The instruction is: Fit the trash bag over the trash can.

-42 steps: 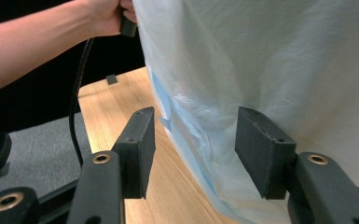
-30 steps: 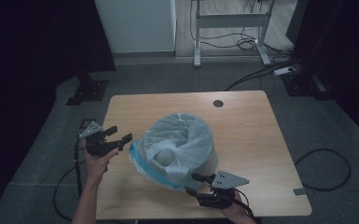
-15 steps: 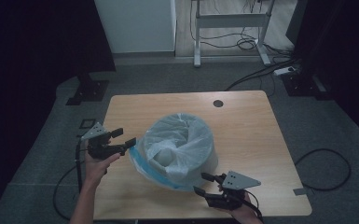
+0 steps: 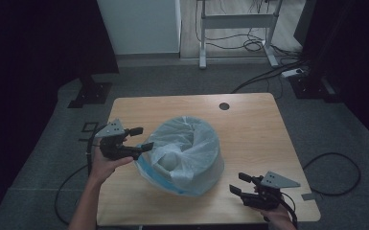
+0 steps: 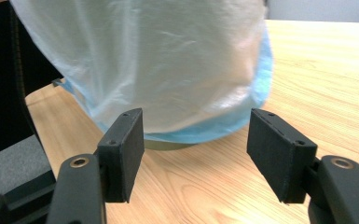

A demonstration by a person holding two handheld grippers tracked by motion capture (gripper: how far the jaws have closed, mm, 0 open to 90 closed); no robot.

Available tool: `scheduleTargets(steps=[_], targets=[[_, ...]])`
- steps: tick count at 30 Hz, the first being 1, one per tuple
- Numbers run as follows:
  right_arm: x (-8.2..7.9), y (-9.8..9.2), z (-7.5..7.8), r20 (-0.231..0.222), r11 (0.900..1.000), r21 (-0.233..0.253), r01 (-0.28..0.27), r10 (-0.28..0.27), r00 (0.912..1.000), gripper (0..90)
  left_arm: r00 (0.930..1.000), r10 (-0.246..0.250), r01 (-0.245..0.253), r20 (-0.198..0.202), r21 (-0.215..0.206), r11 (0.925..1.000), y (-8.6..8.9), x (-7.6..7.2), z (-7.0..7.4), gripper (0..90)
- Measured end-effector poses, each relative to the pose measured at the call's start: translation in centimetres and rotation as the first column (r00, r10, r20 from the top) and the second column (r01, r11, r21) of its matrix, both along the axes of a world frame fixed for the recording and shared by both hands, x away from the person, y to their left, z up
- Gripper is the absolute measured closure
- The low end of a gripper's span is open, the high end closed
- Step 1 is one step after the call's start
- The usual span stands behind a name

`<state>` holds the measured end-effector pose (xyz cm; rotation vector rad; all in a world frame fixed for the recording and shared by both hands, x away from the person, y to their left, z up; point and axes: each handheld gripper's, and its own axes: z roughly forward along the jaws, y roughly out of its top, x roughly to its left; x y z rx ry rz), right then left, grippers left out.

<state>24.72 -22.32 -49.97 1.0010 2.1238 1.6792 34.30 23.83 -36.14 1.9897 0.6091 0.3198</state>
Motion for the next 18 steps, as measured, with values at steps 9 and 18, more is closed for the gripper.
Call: scheduleTargets(steps=[9,18], targets=[[-0.3,-2.3,-0.6,-0.013,0.998,0.014,0.06,-0.06,0.9981,36.0,0.9968,-0.077,0.078,-0.024,0.057,0.9953,-0.9,1.2,0.7,37.5],[-1.5,-3.9,-0.6,-0.018,0.992,0.034,0.118,-0.118,0.9929,36.8,0.9596,-0.248,0.274,-0.132,0.233,0.9332,-5.5,2.4,0.9,55.0]])
